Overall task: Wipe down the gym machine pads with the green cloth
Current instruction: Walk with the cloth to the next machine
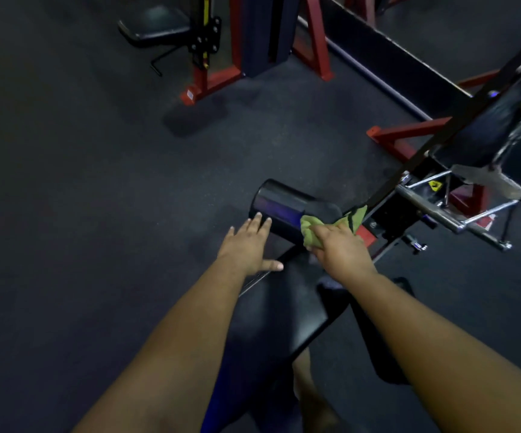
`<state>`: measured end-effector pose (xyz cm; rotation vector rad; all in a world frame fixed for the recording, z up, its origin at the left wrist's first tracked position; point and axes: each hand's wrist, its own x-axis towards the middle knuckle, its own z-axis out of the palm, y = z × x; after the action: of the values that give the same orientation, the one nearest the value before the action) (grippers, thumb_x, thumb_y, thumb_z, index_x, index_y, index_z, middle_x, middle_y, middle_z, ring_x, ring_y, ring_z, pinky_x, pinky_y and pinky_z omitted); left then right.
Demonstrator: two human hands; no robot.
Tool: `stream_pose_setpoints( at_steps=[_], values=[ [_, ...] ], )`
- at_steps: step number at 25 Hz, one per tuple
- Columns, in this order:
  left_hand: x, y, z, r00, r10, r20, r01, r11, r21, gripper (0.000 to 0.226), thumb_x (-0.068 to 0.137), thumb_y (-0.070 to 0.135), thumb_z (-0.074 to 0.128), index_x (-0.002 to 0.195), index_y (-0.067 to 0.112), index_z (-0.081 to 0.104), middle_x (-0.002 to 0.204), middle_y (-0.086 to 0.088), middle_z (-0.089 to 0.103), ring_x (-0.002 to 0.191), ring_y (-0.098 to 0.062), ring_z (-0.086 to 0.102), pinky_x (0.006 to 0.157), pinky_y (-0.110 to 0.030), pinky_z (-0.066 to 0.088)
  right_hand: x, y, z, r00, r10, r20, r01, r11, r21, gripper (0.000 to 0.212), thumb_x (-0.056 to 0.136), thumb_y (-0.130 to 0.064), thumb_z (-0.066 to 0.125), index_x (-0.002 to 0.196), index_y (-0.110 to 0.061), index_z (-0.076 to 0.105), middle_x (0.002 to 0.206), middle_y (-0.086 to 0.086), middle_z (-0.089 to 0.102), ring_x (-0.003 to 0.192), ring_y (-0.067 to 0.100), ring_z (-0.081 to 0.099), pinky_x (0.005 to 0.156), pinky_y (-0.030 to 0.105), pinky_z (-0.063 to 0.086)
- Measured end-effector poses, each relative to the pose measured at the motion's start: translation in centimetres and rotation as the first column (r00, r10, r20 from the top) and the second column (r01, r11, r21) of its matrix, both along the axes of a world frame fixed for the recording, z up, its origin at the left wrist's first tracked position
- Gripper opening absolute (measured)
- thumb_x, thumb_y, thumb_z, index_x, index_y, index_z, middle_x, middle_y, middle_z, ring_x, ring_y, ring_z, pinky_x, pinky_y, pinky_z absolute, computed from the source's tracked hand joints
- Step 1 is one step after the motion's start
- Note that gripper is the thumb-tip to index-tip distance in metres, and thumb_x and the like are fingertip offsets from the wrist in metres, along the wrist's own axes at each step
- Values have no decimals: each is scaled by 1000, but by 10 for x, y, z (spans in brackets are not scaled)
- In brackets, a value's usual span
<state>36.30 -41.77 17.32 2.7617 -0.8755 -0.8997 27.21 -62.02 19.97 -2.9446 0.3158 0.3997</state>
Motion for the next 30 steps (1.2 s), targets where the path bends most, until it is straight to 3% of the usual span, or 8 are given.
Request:
stream_pose_setpoints(
  at_steps=[7,12,15,18,20,23,26,30],
  values=[
    [-169,112,82,952,266,-151,-276,960,-50,116,80,77,62,163,25,-1,171,-1,-3,156,-22,9,124,-48,21,-105,92,77,999,-21,50,10,978,211,42,92,-54,61,122,-26,57,119,2,61,115,30,57,86,41,50],
    [-292,142,120,892,414,-184,-449,859,-246,103,78,67,72,158,25,23,159,0,40,142,-21,41,108,-37,41,-169,158,109,997,-73,-30,78,852,518,48,78,-63,74,99,-23,56,96,2,69,92,27,65,71,36,48],
    [-347,160,125,745,659,-103,-653,689,-314,49,88,51,70,126,25,54,124,-4,66,113,-27,62,84,-38,50,-201,187,128,997,68,-37,-22,699,715,46,76,-54,82,92,-19,56,83,-3,65,77,17,61,68,34,48],
    [-397,199,136,507,858,-81,-807,440,-395,15,91,34,63,103,27,59,100,-6,73,95,-31,68,75,-41,54,-234,198,158,941,313,-131,-30,461,887,53,75,-33,89,111,-23,53,101,3,68,83,12,65,75,37,56],
    [-421,228,153,383,922,-53,-854,331,-400,13,92,25,62,104,28,63,98,-2,73,91,-27,68,73,-37,54,-251,208,178,819,555,-142,-200,510,837,64,75,-13,87,124,-22,47,112,2,63,90,12,63,74,28,54],
    [-456,271,171,216,976,7,-897,201,-394,9,94,27,60,101,32,63,97,4,70,89,-23,66,71,-33,51,-272,246,190,656,754,-43,-663,602,446,53,79,-17,79,121,-30,49,111,-5,57,100,17,58,78,30,47],
    [-503,308,178,59,998,0,-894,52,-445,14,91,40,67,95,30,58,99,4,63,90,-21,63,74,-36,51,-301,301,201,708,695,122,-674,616,407,18,88,-38,71,101,-34,59,102,-4,68,96,21,65,81,38,53],
    [-556,348,188,0,994,-105,-892,-47,-449,40,87,59,67,81,24,51,87,4,62,80,-19,63,61,-33,41,-341,385,207,796,579,174,-575,635,516,18,94,-43,65,92,-25,64,91,-3,68,84,19,63,72,35,52]
  ],
)
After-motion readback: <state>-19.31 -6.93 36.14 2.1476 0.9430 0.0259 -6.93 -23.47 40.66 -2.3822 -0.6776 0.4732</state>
